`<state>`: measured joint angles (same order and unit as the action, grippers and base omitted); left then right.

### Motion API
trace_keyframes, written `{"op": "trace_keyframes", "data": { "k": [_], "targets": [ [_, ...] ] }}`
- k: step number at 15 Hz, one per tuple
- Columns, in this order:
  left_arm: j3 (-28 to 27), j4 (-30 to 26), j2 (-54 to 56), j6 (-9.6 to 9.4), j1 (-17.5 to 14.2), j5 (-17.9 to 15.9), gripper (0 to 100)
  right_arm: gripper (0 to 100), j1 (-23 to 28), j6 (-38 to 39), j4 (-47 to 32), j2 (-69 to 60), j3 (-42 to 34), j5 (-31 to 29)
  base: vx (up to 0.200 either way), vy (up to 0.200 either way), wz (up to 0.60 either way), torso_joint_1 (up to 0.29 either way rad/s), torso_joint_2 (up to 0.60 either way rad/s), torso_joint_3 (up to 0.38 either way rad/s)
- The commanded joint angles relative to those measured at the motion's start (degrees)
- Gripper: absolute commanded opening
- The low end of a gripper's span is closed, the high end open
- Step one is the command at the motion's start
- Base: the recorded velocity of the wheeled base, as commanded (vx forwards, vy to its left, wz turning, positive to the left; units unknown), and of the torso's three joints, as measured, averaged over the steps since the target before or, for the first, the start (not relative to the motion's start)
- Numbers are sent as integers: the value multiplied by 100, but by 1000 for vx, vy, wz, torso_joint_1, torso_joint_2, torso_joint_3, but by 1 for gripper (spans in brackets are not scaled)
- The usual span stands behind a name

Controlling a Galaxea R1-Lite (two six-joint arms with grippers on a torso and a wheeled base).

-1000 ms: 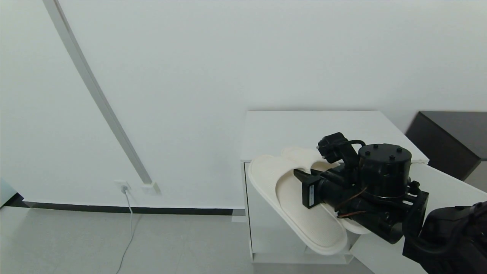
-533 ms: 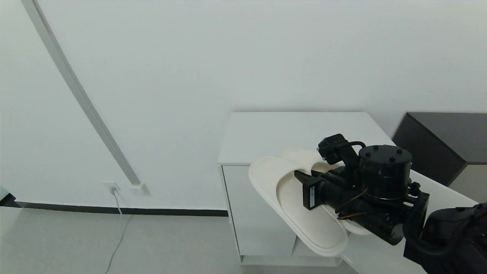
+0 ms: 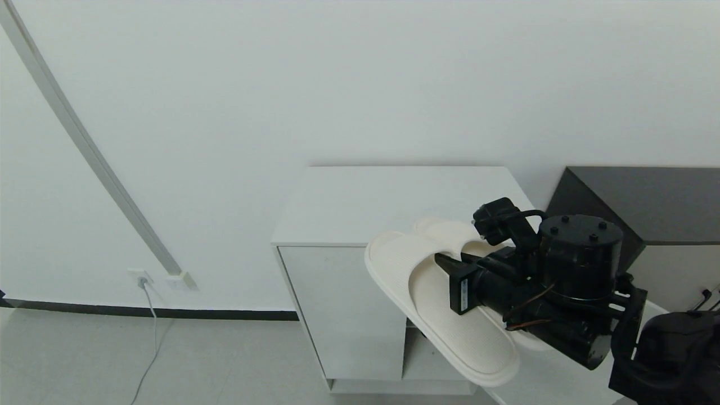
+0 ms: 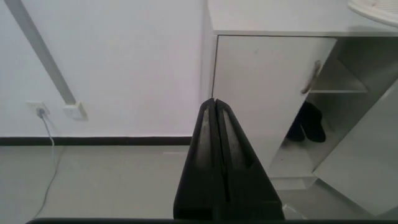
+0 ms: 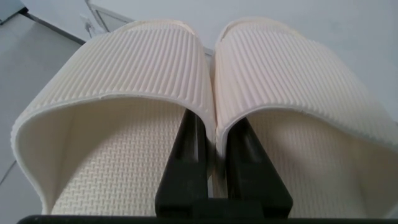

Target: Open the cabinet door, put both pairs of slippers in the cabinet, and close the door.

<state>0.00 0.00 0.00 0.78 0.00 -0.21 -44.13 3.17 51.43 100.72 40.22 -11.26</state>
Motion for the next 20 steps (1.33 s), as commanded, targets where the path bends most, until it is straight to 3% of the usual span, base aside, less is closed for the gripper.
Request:
{"op": "trace_keyframes", "data": {
  "k": [1,6,20],
  "targets": [
    [0,0,-9,1,0,3,0,0,-61,-1,-10,-105,-93,1,0,-200,0,-2,-2,2],
    [0,0,-9,-8,0,-6,0,0,-351,17,-63,-553,-568,-7,0,-40,0,0,1,0],
    [0,0,-9,1,0,3,0,0,-377,-150,-63,-676,-902,-95,0,0,0,0,0,0]
  ]
}}
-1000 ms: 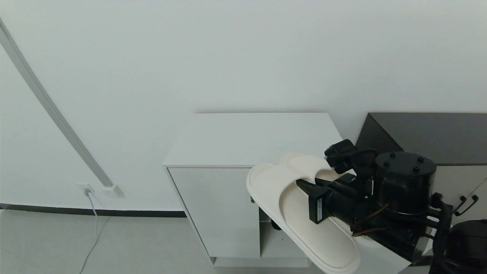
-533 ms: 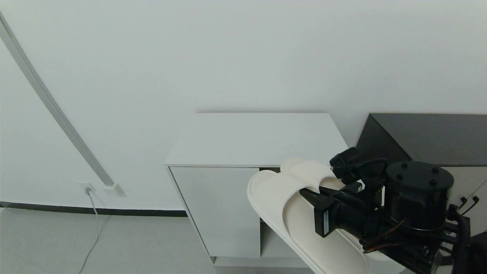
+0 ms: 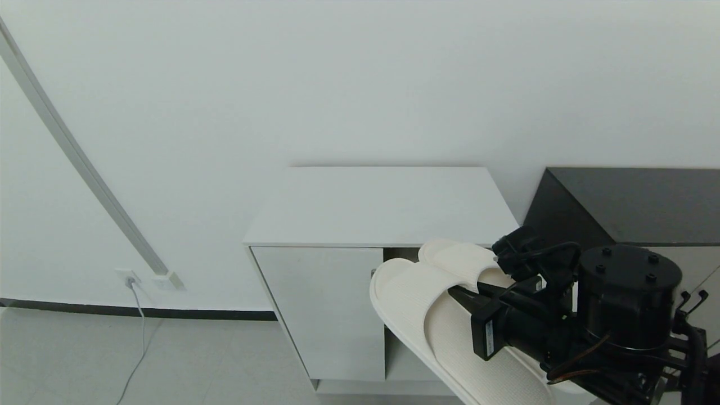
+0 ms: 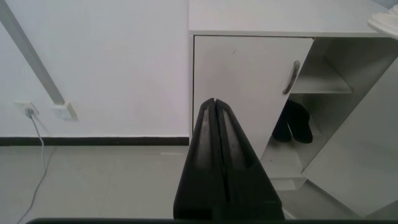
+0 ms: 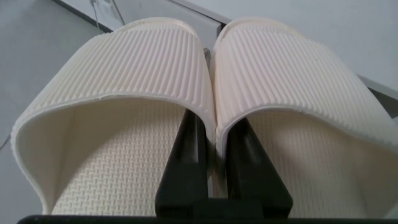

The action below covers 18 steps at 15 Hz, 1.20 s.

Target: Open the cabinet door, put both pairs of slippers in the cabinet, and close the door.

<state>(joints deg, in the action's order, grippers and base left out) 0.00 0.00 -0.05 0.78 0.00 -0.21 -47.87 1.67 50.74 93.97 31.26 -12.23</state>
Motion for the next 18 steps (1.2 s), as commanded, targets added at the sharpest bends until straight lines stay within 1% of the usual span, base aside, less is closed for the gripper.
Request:
{"op": "trace_keyframes", "data": {
  "k": [1,10,18],
  "targets": [
    [0,0,-4,10,0,3,0,0,-3,0,6,-1,-6,1,0,0,0,-61,105,80],
    [0,0,-4,10,0,3,0,0,6,-9,6,-54,-76,-8,0,0,0,-155,359,200],
    [0,0,-4,10,0,3,0,0,-3,-9,6,-45,-93,-8,0,0,0,-224,533,303]
  ]
}}
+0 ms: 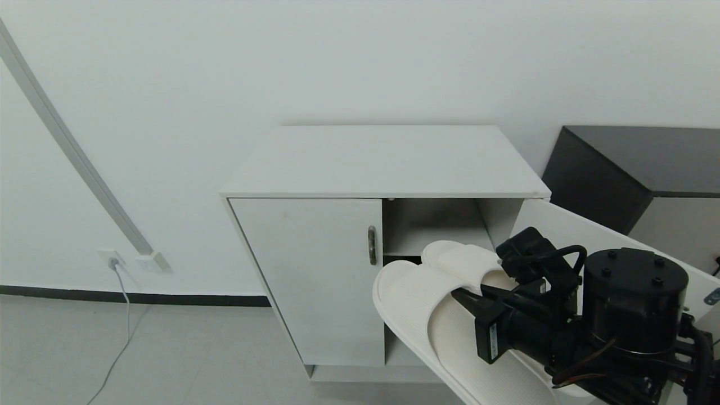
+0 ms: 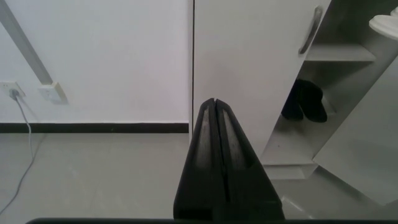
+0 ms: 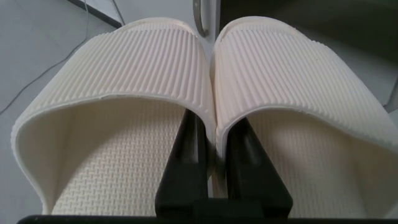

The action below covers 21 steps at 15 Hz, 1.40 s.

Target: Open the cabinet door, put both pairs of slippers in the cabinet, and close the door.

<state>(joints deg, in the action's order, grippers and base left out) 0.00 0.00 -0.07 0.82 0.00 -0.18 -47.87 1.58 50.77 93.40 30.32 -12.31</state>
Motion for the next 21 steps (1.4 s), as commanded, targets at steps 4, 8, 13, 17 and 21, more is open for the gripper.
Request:
{"op": "trace_keyframes", "data": {
  "k": [4,8,13,17,21],
  "targets": [
    [0,0,-1,6,0,1,0,0,-3,0,3,11,0,1,0,0,0,-209,527,317],
    [0,0,-1,6,0,1,0,0,-3,0,3,29,-17,10,0,0,0,-182,504,318],
    [0,0,-1,6,0,1,0,0,-3,0,3,37,-26,10,0,0,0,-151,483,327],
    [0,0,-1,6,0,1,0,0,-3,0,3,46,-35,10,0,0,0,-107,456,344],
    [0,0,-1,6,0,1,0,0,-3,0,3,55,-35,10,0,0,0,-61,442,378]
  ]
}}
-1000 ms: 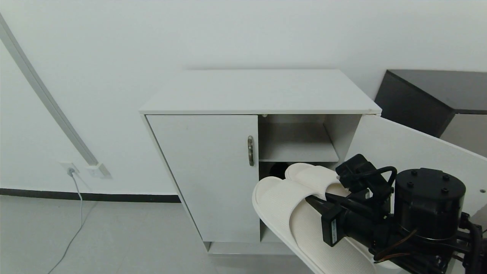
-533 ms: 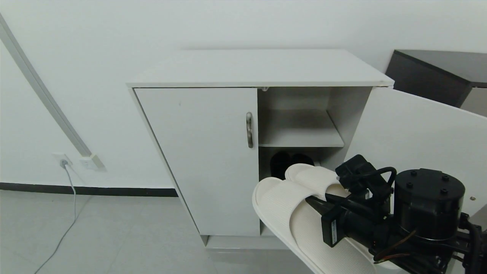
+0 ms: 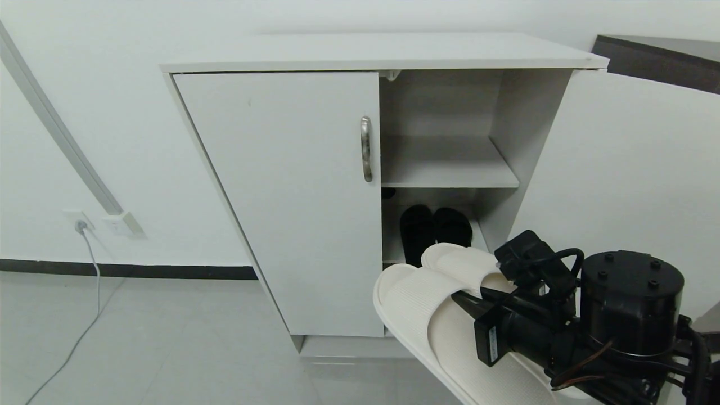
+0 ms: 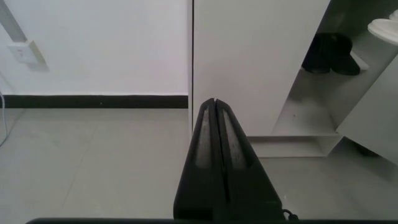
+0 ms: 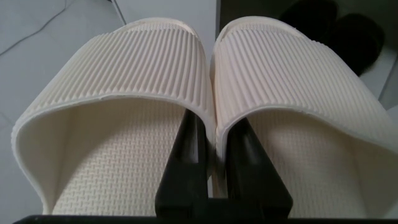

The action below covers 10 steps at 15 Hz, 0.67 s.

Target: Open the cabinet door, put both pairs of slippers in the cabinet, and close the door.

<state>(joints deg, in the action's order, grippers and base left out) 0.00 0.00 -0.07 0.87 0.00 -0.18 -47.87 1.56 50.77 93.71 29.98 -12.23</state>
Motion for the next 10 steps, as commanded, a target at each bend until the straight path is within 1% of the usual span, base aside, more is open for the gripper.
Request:
{"op": "trace_keyframes", "data": {
  "k": [1,2,4,9,10],
  "targets": [
    [0,0,-1,1,0,1,0,0,-3,2,3,25,-9,1,0,0,0,-27,432,413],
    [0,0,-1,1,0,1,0,0,-3,-7,3,25,-18,1,0,0,0,-7,315,295],
    [0,0,-1,1,0,1,0,0,6,-77,3,25,-27,-8,0,0,0,0,146,141],
    [0,0,7,1,0,1,0,0,-3,-147,3,42,-88,45,0,0,0,0,10,9],
    [0,0,-1,-7,0,1,0,0,6,-138,11,60,-80,54,0,0,-600,2,2,7]
  ]
}}
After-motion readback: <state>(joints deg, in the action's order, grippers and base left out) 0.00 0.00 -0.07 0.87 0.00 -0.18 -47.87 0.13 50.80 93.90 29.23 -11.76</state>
